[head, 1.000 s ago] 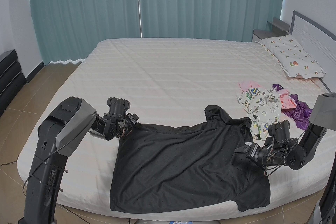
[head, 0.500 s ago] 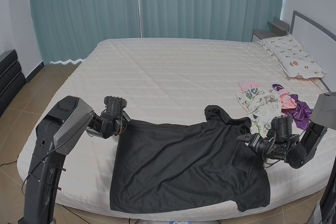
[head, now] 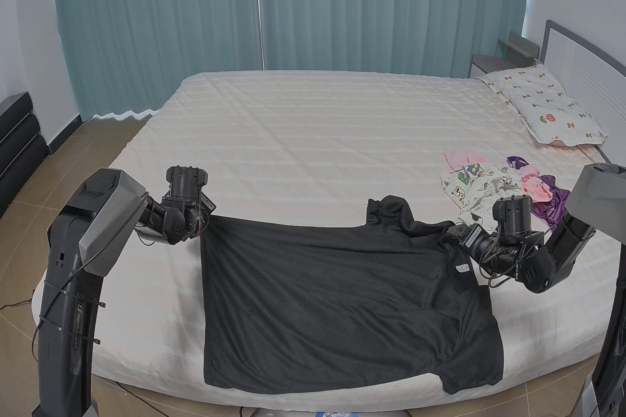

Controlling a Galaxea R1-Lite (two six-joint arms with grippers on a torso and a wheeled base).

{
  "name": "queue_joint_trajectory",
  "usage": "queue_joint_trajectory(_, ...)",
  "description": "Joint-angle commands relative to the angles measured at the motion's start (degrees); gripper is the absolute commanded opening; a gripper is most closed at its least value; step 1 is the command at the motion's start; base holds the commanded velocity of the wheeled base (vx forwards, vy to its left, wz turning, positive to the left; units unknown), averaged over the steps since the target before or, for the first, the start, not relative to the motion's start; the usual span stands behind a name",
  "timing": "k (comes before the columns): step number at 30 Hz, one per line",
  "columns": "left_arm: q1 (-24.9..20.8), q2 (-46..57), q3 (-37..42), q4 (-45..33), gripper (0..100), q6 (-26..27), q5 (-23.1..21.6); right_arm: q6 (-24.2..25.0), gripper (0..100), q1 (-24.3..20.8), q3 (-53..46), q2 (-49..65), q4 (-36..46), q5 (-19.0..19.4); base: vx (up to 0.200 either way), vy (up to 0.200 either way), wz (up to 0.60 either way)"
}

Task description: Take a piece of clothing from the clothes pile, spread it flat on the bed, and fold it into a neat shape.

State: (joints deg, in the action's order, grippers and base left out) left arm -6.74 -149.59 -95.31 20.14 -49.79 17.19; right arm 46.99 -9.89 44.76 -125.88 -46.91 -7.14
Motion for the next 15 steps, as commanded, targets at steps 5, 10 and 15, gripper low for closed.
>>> queue_joint_trajectory(5,1.4,-0.2,-0.6,-0.3,0,-0.6,-0.4,-0.1,100,0.4,12.7,-6.2,4.7,1.1,0.000,0.000,0.00)
queue_joint_trajectory(10,1.1,0.2,0.5,-0.4,0,-2.2,-0.7,0.5,100,-2.0,21.8,-10.2,11.4,1.7,0.000,0.000,0.00)
queue_joint_trajectory(15,0.9,1.4,2.5,-0.4,0,-3.9,-1.8,-0.1,100,-5.2,29.5,-15.4,15.9,0.9,0.000,0.000,0.00)
